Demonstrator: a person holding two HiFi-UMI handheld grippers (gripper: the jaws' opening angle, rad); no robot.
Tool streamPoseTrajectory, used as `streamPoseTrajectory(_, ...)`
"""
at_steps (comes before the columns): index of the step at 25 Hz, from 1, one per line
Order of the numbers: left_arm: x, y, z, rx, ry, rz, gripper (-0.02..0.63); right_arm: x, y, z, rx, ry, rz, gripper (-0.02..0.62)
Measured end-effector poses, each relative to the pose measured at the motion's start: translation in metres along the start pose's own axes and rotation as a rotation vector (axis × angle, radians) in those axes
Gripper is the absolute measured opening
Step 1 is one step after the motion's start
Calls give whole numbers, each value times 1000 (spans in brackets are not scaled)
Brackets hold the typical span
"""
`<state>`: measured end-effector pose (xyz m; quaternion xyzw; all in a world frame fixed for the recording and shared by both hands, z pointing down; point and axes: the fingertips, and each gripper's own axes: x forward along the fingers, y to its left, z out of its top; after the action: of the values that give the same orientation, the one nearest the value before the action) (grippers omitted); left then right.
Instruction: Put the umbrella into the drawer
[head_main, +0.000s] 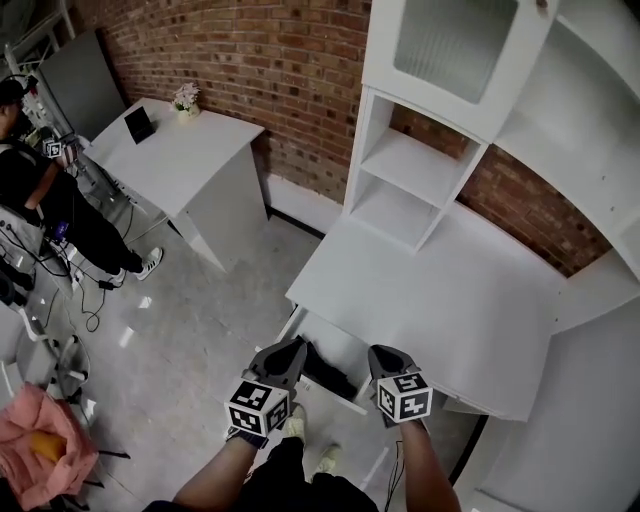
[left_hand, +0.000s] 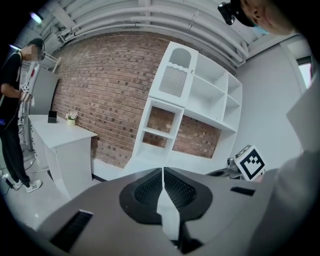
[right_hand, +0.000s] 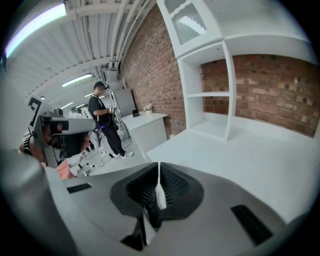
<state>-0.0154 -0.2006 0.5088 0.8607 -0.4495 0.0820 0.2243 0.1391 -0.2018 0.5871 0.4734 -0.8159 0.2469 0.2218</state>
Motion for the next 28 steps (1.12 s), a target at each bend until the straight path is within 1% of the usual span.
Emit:
streamPoseTrajectory(3,-13,-9,16,-20,-9,6,14,-31,-2,24,10,-66,-17,11)
streamPoseTrajectory(7,-33,-23,43,-18,-40,16,14,-73,-3,58,13,-161,-46,11)
streamPoseTrajectory(13,-64,-48,76,-20,-93,19,14,-131,4,96,-19,-289,-79,11)
streamPoseTrajectory(19,-86,-73,107,6,-149,3,14,-177,9,127,-58,-391,-109,11)
streamPoseTrajectory(24,-104,-84,129,33,-190,20,14,-205,16,145,-79,-447,-125,11)
streamPoseTrajectory(28,-119,-95,155,58,-231,26,14,-237,24,165,-106,-517,-143,11)
